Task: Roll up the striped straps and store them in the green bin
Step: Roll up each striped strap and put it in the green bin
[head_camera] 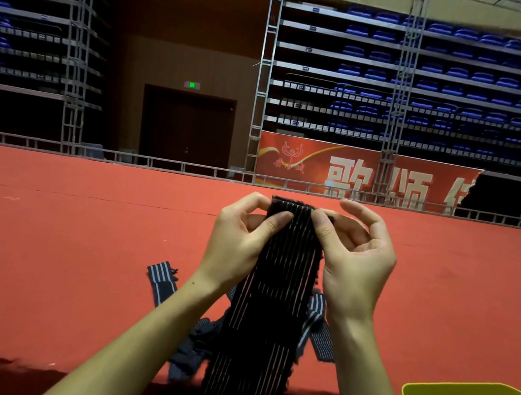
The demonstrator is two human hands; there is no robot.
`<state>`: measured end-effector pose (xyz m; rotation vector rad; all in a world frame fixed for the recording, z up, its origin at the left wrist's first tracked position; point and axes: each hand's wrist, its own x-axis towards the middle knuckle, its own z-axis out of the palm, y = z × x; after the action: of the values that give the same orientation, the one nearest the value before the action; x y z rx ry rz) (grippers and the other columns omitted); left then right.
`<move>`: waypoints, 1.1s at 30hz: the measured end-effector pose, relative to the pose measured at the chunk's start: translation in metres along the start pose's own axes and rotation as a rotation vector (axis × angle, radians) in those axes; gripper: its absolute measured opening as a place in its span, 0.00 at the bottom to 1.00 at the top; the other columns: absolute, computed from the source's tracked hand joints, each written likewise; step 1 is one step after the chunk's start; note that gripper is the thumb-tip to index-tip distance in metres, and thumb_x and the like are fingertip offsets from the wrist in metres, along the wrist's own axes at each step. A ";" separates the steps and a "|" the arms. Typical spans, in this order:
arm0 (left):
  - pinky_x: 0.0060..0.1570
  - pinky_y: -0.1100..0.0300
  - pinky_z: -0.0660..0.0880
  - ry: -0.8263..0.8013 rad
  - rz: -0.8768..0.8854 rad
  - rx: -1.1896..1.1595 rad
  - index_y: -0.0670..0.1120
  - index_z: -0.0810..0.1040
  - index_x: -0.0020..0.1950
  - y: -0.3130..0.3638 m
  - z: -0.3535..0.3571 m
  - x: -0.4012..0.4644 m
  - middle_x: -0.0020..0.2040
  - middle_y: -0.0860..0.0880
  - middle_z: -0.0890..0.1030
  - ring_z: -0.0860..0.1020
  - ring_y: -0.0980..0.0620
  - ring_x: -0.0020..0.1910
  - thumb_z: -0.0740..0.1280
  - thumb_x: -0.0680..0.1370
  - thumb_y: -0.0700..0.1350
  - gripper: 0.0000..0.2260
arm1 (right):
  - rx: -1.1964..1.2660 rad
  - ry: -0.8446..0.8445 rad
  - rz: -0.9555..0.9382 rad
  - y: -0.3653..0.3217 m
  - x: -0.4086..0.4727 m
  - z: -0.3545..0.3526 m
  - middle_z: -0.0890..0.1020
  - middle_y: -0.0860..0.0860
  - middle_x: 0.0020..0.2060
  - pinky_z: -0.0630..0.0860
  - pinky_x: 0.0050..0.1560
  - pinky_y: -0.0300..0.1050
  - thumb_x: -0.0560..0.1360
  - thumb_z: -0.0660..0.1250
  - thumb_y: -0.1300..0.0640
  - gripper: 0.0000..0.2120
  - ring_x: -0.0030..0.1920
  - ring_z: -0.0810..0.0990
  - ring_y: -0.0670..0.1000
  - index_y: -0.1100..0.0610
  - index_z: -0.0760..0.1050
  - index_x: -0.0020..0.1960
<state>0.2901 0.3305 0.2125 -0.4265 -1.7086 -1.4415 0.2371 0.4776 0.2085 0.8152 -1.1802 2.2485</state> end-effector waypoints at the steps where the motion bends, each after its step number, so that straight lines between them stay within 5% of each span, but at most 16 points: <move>1: 0.42 0.49 0.86 0.004 0.000 0.004 0.37 0.81 0.54 0.000 -0.001 0.000 0.44 0.41 0.89 0.89 0.43 0.42 0.73 0.82 0.43 0.08 | -0.008 -0.037 -0.015 0.000 0.000 -0.002 0.88 0.56 0.48 0.83 0.52 0.42 0.74 0.80 0.67 0.18 0.49 0.89 0.52 0.59 0.79 0.61; 5: 0.42 0.46 0.85 0.000 -0.005 0.002 0.38 0.82 0.54 -0.002 -0.002 -0.001 0.44 0.40 0.89 0.89 0.41 0.42 0.71 0.82 0.46 0.11 | -0.125 -0.144 -0.001 -0.001 0.003 -0.013 0.87 0.52 0.58 0.84 0.52 0.42 0.75 0.79 0.65 0.21 0.49 0.88 0.48 0.56 0.79 0.66; 10: 0.45 0.48 0.85 -0.010 -0.006 0.003 0.41 0.85 0.54 -0.004 -0.005 -0.001 0.46 0.42 0.89 0.88 0.45 0.45 0.71 0.83 0.45 0.09 | -0.244 -0.302 0.055 0.000 0.012 -0.024 0.89 0.56 0.50 0.86 0.54 0.50 0.76 0.79 0.61 0.17 0.51 0.89 0.54 0.54 0.83 0.64; 13: 0.47 0.53 0.85 -0.018 -0.018 -0.014 0.40 0.85 0.56 -0.003 -0.009 -0.004 0.48 0.43 0.90 0.89 0.47 0.47 0.71 0.82 0.43 0.07 | -0.277 -0.351 -0.031 -0.004 0.013 -0.025 0.89 0.54 0.48 0.85 0.49 0.44 0.76 0.79 0.66 0.16 0.46 0.88 0.51 0.54 0.84 0.61; 22: 0.41 0.55 0.84 -0.176 -0.029 -0.042 0.41 0.79 0.62 0.010 -0.020 -0.016 0.47 0.45 0.88 0.88 0.46 0.45 0.66 0.86 0.38 0.06 | -0.221 -0.387 -0.125 0.003 0.003 -0.030 0.89 0.52 0.47 0.85 0.55 0.48 0.75 0.77 0.72 0.10 0.51 0.89 0.55 0.59 0.87 0.51; 28: 0.36 0.56 0.82 -0.106 -0.065 -0.043 0.41 0.81 0.57 0.012 -0.019 -0.019 0.41 0.46 0.86 0.85 0.49 0.39 0.68 0.84 0.45 0.08 | -0.222 -0.401 -0.152 0.007 0.002 -0.030 0.89 0.53 0.49 0.84 0.56 0.55 0.74 0.77 0.73 0.11 0.53 0.88 0.57 0.59 0.87 0.48; 33: 0.39 0.53 0.81 -0.067 -0.105 -0.033 0.41 0.83 0.55 0.010 -0.021 -0.018 0.42 0.41 0.87 0.85 0.46 0.40 0.71 0.84 0.42 0.05 | -0.204 -0.402 -0.109 0.008 0.000 -0.028 0.89 0.54 0.49 0.84 0.56 0.49 0.74 0.76 0.74 0.11 0.53 0.89 0.56 0.59 0.87 0.48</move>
<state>0.3157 0.3186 0.2046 -0.4124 -1.7858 -1.5473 0.2241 0.4966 0.1910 1.2513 -1.4738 1.8899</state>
